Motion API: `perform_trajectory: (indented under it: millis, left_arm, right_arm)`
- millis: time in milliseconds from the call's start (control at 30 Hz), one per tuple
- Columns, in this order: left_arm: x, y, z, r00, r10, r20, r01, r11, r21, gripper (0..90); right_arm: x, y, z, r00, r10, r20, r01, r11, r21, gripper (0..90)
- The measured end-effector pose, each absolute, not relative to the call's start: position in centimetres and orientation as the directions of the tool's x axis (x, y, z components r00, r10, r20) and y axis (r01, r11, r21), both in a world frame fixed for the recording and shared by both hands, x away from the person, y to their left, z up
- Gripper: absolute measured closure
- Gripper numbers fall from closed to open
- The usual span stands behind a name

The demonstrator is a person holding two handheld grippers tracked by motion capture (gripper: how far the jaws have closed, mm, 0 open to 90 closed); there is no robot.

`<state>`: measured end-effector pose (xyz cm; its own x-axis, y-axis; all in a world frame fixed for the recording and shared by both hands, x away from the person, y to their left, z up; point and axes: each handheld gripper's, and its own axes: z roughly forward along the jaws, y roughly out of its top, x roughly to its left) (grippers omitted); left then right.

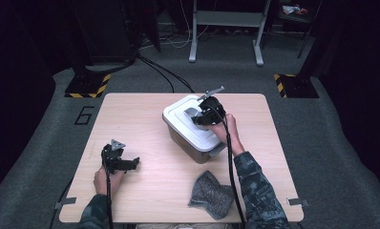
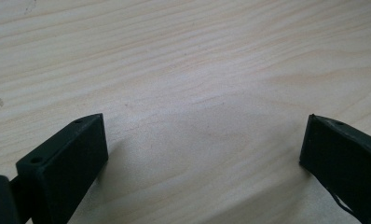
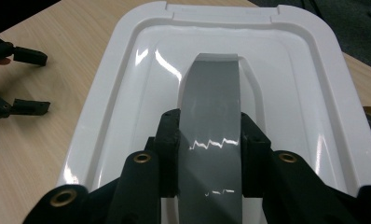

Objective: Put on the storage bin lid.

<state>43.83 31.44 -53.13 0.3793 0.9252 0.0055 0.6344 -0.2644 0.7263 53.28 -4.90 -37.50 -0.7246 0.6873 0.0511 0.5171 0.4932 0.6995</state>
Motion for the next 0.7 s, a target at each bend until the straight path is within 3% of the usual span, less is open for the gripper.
perform_trajectory:
  millis: [700]
  left_arm:
    - [43.83, 31.44, -53.13, 0.379, 0.925, 0.006, 0.634, -0.265, 0.726, 0.3]
  right_arm:
    - [52.72, -4.44, -38.36, -0.723, 0.689, 0.044, 0.501, 0.480, 0.720, 66.6]
